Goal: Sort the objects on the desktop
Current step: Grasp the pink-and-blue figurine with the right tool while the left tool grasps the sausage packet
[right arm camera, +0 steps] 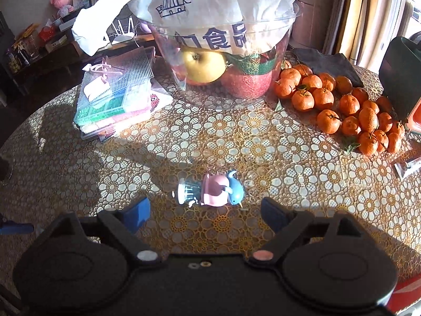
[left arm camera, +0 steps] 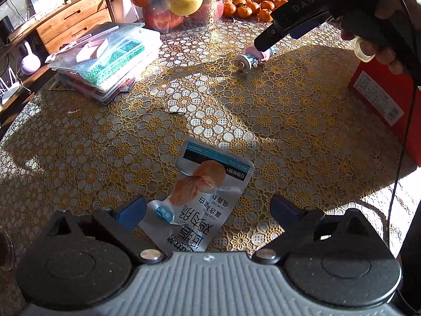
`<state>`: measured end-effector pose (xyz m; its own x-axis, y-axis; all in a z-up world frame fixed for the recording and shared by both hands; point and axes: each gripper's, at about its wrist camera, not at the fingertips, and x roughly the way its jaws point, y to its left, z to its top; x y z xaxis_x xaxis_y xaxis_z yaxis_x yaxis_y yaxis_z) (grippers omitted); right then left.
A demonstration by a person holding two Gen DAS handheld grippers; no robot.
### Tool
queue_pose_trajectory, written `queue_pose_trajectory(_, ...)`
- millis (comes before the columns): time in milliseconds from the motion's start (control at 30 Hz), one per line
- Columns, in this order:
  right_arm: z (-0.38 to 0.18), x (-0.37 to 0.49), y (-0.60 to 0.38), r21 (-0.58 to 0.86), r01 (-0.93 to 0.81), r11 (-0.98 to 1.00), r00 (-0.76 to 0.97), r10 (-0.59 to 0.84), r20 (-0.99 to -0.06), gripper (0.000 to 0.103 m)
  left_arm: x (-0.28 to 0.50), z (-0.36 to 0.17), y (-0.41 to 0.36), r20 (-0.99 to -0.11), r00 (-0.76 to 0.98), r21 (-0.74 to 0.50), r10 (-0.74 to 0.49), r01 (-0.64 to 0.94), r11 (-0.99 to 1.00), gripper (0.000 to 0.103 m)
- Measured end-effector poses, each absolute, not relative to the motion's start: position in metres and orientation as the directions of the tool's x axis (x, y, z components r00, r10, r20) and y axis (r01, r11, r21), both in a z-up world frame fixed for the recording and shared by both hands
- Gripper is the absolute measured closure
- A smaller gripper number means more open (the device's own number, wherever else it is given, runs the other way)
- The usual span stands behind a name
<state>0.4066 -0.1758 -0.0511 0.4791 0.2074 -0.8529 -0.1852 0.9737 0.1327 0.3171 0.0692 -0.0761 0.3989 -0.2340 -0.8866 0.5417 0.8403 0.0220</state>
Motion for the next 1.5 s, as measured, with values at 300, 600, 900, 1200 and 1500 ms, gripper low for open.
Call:
queue_pose_trajectory(300, -0.075, 0.429, -0.167, 0.119, -0.151, 0.981, 0.458, 0.176, -0.871, 0.008, 0.325, -0.086, 0.068, -0.892, 0.386, 0.017, -0.235, 0.549, 0.836, 0.003)
queue_pose_trajectory(600, -0.088, 0.432, -0.166, 0.111, -0.137, 0.984, 0.447, 0.161, -0.88, 0.008, 0.331, -0.095, 0.065, -0.893, 0.386, 0.021, -0.23, 0.548, 0.836, 0.003)
queue_pose_trajectory(900, -0.093, 0.435, -0.166, 0.1, -0.13, 0.986, 0.44, 0.148, -0.886, 0.014, 0.334, -0.101, 0.064, -0.886, 0.388, -0.006, -0.253, 0.537, 0.844, 0.011)
queue_pose_trajectory(1200, -0.093, 0.434, -0.161, 0.107, -0.136, 0.985, 0.427, 0.156, -0.891, 0.027, 0.331, -0.094, 0.064, -0.881, 0.402, -0.005, -0.25, 0.52, 0.854, 0.036)
queue_pose_trajectory(1500, -0.086, 0.422, -0.164, 0.102, -0.139, 0.985, 0.43, 0.153, -0.89, 0.027, 0.323, -0.085, 0.056, -0.871, 0.426, 0.012, -0.246, 0.519, 0.855, 0.059)
